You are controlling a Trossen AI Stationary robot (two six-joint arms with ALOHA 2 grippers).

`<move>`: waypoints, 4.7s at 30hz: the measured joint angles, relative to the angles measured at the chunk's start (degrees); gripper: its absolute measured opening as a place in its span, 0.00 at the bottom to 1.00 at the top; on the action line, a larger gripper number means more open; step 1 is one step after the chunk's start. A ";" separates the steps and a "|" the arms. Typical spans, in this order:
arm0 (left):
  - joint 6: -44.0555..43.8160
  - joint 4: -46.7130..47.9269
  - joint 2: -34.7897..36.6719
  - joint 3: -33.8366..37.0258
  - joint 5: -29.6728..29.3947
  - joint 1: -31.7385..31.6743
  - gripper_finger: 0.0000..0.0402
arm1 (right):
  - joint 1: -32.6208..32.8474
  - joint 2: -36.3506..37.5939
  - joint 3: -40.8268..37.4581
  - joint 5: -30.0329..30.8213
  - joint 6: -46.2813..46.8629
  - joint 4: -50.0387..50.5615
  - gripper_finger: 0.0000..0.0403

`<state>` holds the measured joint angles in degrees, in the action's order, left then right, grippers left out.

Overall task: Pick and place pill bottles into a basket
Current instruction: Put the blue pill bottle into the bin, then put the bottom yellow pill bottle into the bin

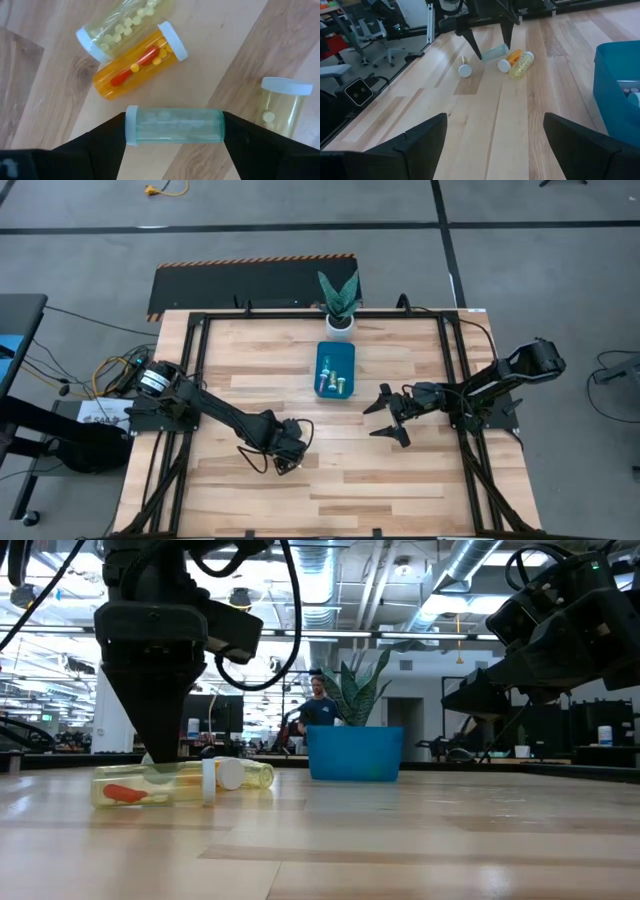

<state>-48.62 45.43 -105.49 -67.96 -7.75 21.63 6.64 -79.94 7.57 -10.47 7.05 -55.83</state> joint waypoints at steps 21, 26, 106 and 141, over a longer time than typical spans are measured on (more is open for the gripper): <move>4.67 4.45 0.28 -5.21 2.00 -3.45 0.68 | 0.00 0.00 0.00 -0.01 0.00 -0.30 0.81; 7.94 4.40 0.28 -7.38 2.01 -5.56 0.70 | 0.01 0.00 0.00 -0.01 0.00 -0.28 0.81; 76.35 13.33 -26.14 -51.78 12.50 -42.84 0.70 | -8.78 -0.02 0.07 -0.01 -4.44 3.65 0.81; 74.34 34.82 -27.68 -58.74 9.98 -37.65 0.80 | -9.06 -0.02 0.02 -0.01 -4.63 4.39 0.81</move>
<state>25.71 80.24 -133.17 -126.70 2.23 -16.03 -2.41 -79.96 7.60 -10.48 2.42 -51.44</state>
